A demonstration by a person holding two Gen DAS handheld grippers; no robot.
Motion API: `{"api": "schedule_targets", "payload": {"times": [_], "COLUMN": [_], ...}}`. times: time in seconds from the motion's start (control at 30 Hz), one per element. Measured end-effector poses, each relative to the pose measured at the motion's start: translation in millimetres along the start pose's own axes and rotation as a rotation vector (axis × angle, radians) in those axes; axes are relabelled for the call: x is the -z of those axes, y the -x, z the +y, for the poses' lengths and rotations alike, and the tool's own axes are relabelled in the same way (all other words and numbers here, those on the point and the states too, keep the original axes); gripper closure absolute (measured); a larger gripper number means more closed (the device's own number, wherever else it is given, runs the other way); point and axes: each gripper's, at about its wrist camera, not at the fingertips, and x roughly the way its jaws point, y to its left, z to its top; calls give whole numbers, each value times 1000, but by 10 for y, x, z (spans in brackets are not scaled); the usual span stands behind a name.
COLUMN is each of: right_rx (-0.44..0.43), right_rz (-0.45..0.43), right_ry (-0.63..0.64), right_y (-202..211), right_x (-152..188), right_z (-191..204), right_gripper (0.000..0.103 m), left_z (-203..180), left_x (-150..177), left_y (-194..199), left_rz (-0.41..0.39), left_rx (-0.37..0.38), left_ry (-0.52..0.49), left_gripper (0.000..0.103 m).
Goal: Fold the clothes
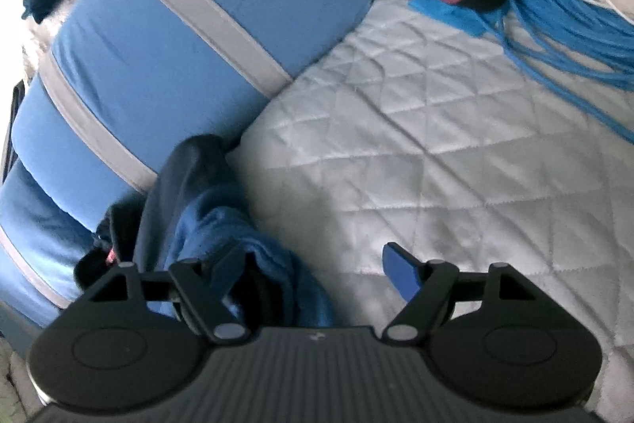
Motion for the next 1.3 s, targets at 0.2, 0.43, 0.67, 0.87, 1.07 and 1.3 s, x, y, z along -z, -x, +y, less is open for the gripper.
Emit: {"api": "schedule_targets", "payload": {"times": [0.2, 0.43, 0.67, 0.87, 1.07, 1.3], "right_rx": [74, 71, 87, 109, 124, 150], "right_rz": [90, 159, 179, 157, 138, 94], "right_ry": [75, 136, 163, 148, 173, 145], "right_y": [-128, -204, -226, -212, -231, -208], "right_x": [72, 129, 197, 173, 164, 108], "right_z": [48, 83, 156, 122, 165, 111], "right_gripper": [29, 54, 97, 96, 88, 61], "left_z": [3, -53, -12, -33, -12, 30], "left_x": [-39, -5, -10, 0, 14, 58], "left_y": [9, -13, -45, -56, -55, -41], "left_rz": [6, 8, 10, 6, -6, -28], "left_rx": [-31, -73, -56, -59, -32, -6], "left_ry": [-26, -63, -39, -78, -102, -78], "left_gripper": [97, 97, 97, 94, 93, 90]}}
